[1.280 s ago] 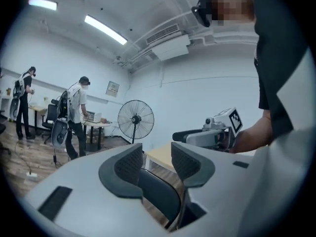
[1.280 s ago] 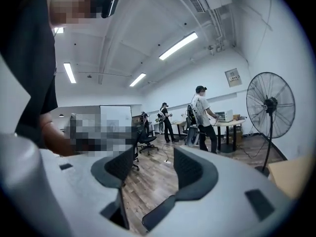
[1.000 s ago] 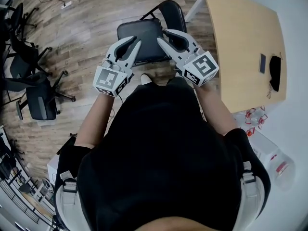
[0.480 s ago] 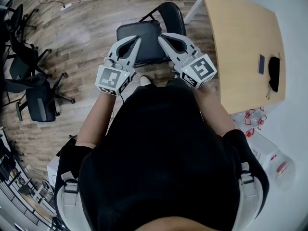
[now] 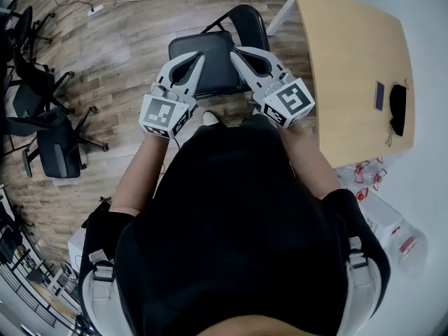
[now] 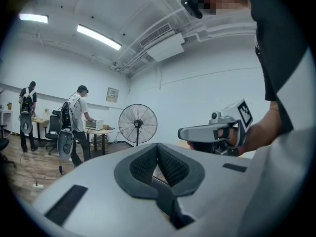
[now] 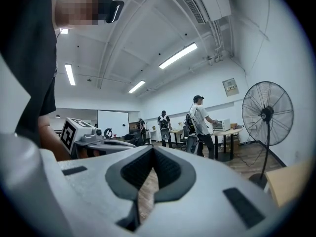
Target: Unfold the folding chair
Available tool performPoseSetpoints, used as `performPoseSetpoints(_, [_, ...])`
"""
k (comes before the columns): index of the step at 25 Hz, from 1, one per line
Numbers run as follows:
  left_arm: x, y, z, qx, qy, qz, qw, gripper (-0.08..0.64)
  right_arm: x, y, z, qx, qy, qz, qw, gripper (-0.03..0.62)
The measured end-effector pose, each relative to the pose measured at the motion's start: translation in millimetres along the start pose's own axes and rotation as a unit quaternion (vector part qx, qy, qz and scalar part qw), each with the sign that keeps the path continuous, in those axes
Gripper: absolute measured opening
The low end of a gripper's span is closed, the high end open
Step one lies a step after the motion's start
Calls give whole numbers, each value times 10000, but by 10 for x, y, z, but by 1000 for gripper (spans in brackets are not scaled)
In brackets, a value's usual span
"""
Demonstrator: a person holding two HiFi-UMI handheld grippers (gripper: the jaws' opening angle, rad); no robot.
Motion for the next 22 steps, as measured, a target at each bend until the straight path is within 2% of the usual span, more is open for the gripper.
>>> performPoseSetpoints(22, [-102,78,-10,49,40,-120,9999,-5,-27,28,131,-16,-26,-110,9999,0])
Point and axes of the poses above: the fingertips, and each gripper's own axes: x backward along the fingers, z to its right, y out of its underside, the point moved 10 cm from there along x, backward along the fingers, and after that the axes turned 2 degrees about -x, right-handed, at the moved point
